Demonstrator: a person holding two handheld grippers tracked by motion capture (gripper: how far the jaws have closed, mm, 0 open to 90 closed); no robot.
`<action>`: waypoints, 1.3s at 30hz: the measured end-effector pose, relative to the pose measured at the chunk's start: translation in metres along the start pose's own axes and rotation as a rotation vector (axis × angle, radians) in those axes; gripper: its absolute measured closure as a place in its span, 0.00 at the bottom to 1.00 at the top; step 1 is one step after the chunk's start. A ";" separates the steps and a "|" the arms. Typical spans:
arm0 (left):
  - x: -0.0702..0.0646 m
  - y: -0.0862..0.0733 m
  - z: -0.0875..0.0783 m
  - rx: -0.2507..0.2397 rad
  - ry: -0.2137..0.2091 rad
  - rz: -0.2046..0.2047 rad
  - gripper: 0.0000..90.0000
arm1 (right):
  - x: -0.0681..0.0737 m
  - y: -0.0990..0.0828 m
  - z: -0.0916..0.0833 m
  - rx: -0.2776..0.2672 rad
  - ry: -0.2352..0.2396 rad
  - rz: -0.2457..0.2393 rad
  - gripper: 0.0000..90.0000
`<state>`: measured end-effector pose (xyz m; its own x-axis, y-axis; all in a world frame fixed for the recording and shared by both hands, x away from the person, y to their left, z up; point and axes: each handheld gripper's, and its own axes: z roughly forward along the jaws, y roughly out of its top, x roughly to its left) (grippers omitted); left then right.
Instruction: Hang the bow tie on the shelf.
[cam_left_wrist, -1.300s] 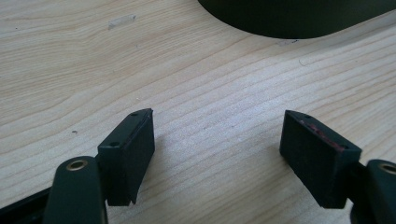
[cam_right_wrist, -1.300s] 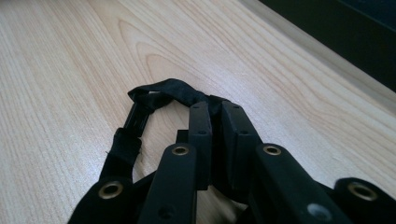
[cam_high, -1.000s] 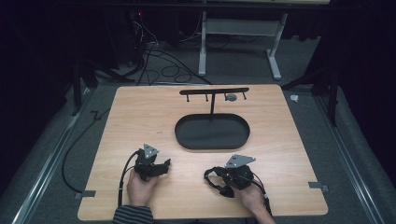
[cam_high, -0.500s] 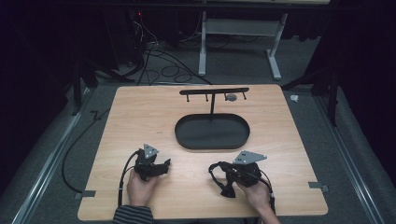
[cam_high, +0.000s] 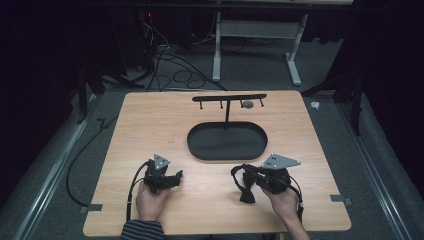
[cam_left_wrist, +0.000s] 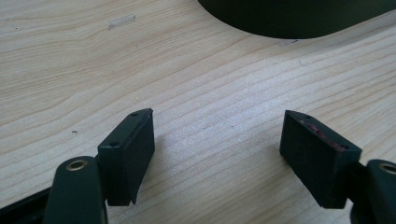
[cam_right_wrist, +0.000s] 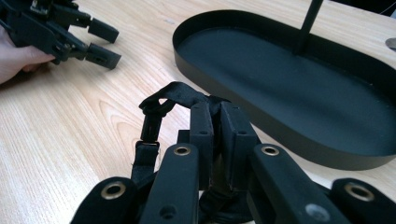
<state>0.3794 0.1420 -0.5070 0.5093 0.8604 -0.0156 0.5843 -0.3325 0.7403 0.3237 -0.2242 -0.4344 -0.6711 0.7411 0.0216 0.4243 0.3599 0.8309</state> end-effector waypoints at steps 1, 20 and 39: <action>0.000 0.000 0.000 0.000 0.000 0.000 0.30 | -0.001 0.001 -0.001 -0.001 -0.001 -0.001 0.95; 0.000 0.000 0.000 0.000 -0.001 0.000 0.30 | -0.015 0.020 -0.020 -0.061 -0.039 0.002 0.95; 0.000 0.000 0.000 -0.002 -0.001 -0.001 0.30 | -0.038 0.043 -0.028 -0.103 -0.090 0.026 0.95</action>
<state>0.3794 0.1420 -0.5071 0.5096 0.8602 -0.0167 0.5837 -0.3313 0.7413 0.3502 -0.2535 -0.3840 -0.6015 0.7989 -0.0025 0.3729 0.2836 0.8835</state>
